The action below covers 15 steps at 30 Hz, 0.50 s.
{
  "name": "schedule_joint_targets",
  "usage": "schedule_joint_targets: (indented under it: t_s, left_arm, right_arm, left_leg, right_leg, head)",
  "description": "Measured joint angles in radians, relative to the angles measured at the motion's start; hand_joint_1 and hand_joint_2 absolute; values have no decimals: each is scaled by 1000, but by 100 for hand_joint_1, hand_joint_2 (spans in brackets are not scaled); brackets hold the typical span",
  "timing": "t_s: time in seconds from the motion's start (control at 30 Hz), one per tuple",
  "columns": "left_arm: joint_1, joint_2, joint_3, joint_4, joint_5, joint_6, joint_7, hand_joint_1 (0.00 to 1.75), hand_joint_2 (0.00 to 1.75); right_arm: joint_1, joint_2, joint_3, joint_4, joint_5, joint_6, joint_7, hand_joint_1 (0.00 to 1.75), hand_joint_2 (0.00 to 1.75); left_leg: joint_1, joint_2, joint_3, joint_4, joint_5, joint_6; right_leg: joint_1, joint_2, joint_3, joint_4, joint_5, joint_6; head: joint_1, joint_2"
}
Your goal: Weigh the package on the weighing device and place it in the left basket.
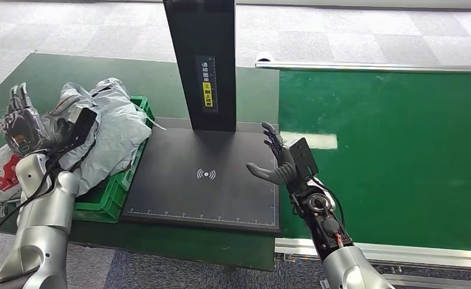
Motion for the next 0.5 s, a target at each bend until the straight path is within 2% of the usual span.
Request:
schedule_joint_targets:
  t_s: [0.17,0.27,0.37,0.5]
  left_arm:
    - [9,-12,27,-41,8,0,-14,0,175]
    - [13,-30,53,-67,67,0,-109,0,175]
    - [17,-71,95,-101,128,0,-225,0,175]
    - [33,-125,132,-172,136,0,-286,0,175]
  right_arm:
    - [-1,1,4,1,-1,0,-1,0,175]
    - [-1,1,5,2,-4,0,-4,0,175]
    - [-2,1,8,2,-6,0,-8,0,175]
    - [-4,0,12,8,-7,0,-16,0,175]
  left_leg:
    - [0,0,0,0,0,0]
    - [0,0,0,0,0,0]
    - [0,0,0,0,0,0]
    - [0,0,0,0,0,0]
  right_leg:
    - [0,0,0,0,0,0]
    - [0,0,0,0,0,0]
    - [0,0,0,0,0,0]
    - [0,0,0,0,0,0]
  head:
    - [0,0]
    - [0,0]
    - [0,0]
    - [0,0]
